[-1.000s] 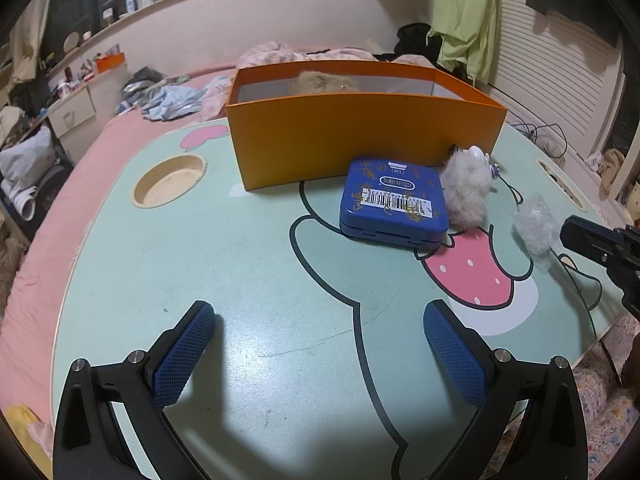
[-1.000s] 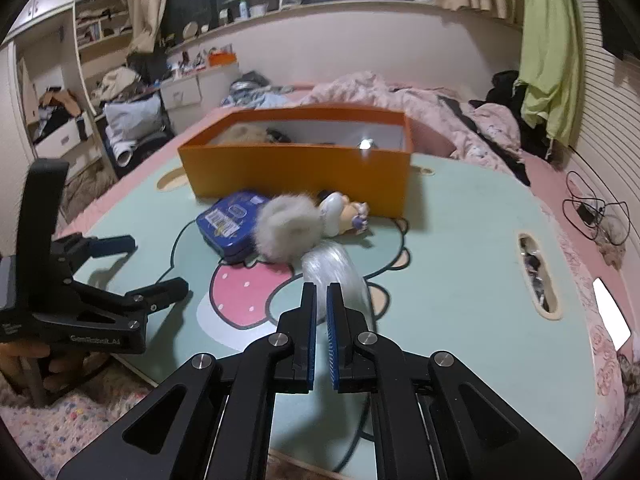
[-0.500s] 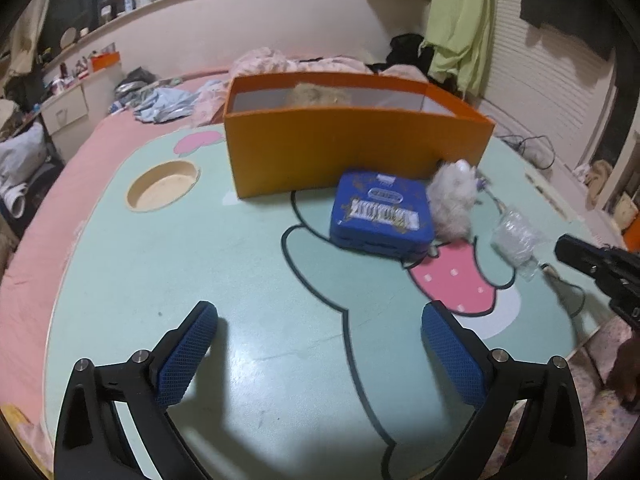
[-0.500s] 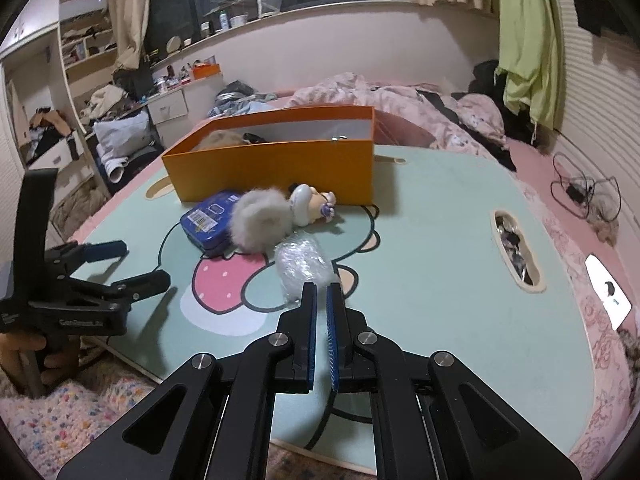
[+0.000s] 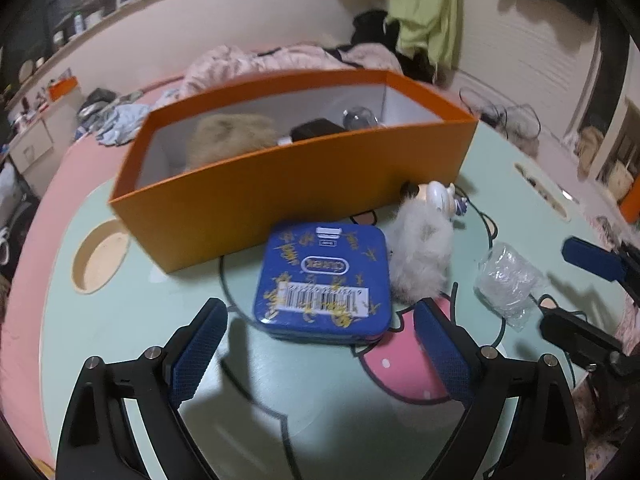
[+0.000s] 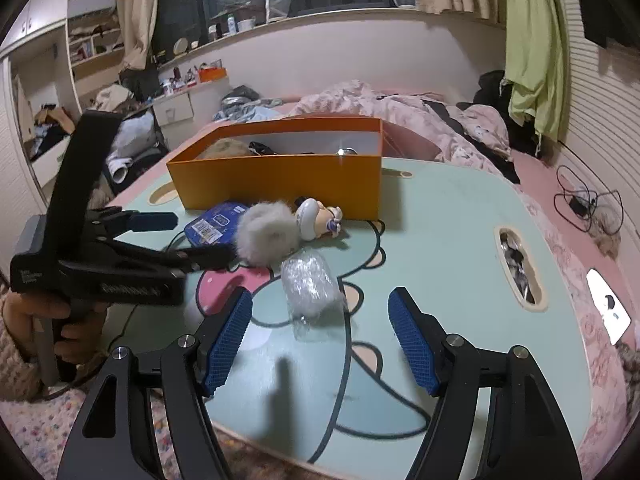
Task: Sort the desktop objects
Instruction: 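Grasp the blue tin on the table with the left gripper, then drop the blue tin into the orange box with the left gripper while the right drops the plastic bag in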
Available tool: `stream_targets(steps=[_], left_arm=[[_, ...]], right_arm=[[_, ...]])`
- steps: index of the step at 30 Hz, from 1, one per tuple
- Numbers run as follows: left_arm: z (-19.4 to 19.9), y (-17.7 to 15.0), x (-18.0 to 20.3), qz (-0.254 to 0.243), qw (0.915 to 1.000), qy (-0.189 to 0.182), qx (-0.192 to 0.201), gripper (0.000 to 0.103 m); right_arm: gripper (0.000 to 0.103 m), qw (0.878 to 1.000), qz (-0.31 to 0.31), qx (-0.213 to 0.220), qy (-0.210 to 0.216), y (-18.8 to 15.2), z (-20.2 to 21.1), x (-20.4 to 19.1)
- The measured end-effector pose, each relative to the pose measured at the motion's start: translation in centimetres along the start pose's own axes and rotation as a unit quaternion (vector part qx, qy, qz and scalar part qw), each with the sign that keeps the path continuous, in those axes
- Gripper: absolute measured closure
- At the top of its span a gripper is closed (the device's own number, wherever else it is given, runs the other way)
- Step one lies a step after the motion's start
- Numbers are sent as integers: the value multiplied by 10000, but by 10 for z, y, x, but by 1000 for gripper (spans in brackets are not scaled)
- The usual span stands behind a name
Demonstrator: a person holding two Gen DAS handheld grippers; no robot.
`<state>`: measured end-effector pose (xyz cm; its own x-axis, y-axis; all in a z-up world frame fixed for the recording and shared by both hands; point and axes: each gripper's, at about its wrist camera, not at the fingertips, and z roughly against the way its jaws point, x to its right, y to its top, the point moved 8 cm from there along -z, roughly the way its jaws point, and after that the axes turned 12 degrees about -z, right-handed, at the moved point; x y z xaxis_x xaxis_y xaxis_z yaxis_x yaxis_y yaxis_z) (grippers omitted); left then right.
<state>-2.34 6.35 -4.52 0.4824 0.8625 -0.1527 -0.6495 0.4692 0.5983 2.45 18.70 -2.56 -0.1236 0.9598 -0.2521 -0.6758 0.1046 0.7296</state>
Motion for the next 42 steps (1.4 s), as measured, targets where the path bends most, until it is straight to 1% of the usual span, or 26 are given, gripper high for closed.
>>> stream_targets(steps=[2, 3, 4, 5, 6, 7, 8, 9, 11, 14, 18, 20, 22, 23, 28, 31, 33, 35, 36, 38, 39, 40, 41, 42], left_arm=[[-4, 2, 0, -113, 9999, 81, -85, 15], [-7, 3, 0, -177, 9997, 101, -133, 21], [-7, 4, 0, -197, 9997, 50, -99, 25], [-7, 4, 0, -181, 9998, -21, -71, 38], [-5, 4, 1, -138, 9998, -137, -29, 38], [-4, 3, 1, -138, 9997, -176, 13, 38], [-1, 0, 1, -155, 9997, -184, 55, 38], [2, -4, 1, -177, 9997, -163, 101, 38], [11, -10, -1, -125, 9996, -147, 185, 38], [36, -19, -10, 47, 9989, -139, 435, 38], [62, -14, -22, 205, 9972, -59, 723, 38], [75, -1, -28, 247, 9952, -47, 944, 38], [85, 19, -35, 287, 9927, -16, 1172, 38], [87, 25, -37, 294, 9921, -3, 1218, 38], [94, 77, -54, 366, 9867, 67, 1583, 38], [88, 97, -65, 480, 9854, 132, 1628, 38], [80, 105, -71, 556, 9852, 173, 1610, 38], [63, 110, -78, 672, 9866, 161, 1480, 38], [49, 110, -83, 806, 9879, 106, 1322, 37], [32, 107, -92, 1086, 9882, 86, 1074, 36], [26, 103, -97, 1263, 9871, 83, 979, 36], [23, 97, -102, 1460, 9846, 14, 964, 36], [24, 93, -104, 1563, 9825, -61, 1015, 32], [27, 89, -103, 1613, 9811, -105, 1066, 27]], right_arm=[[32, 9999, 52, -84, -56, 2, -9, 0], [32, 9997, 79, -186, -125, 3, -17, 1], [32, 9995, 98, -259, -161, 3, -23, 1], [32, 9991, 113, -345, -198, 3, -28, 1], [32, 9988, 117, -430, -222, 3, -32, 0], [32, 9984, 127, -503, -213, 2, -36, 0], [42, 9982, 141, -558, -182, 0, -37, -1], [68, 9980, 141, -608, -121, -2, -38, -1], [68, 9979, 91, -632, -43, -5, -37, -1], [68, 9987, -108, -493, 84, -2, -28, 6], [68, 9988, -325, -280, 233, 6, -14, 11], [68, 9982, -398, -242, 390, 13, -9, 7], [68, 9971, -449, -210, 578, 26, -6, 0], [68, 9969, -442, -179, 633, 34, -5, -2], [68, 9971, -305, 89, 696, 89, -6, -12], [68, 9964, -367, -10, 763, 114, -22, -14], [68, 9958, -445, -135, 785, 122, -37, -16], [68, 9955, -522, -231, 760, 127, -52, -16], [67, 9952, -549, -301, 752, 128, -61, -18], [66, 9946, -627, -342, 756, 131, -72, -18], [57, 9935, -724, -360, 803, 133, -79, -17], [51, 9923, -827, -408, 824, 134, -85, -16], [42, 9915, -919, -412, 823, 137, -88, -13], [40, 9900, -1119, -324, 799, 138, -87, -7]])
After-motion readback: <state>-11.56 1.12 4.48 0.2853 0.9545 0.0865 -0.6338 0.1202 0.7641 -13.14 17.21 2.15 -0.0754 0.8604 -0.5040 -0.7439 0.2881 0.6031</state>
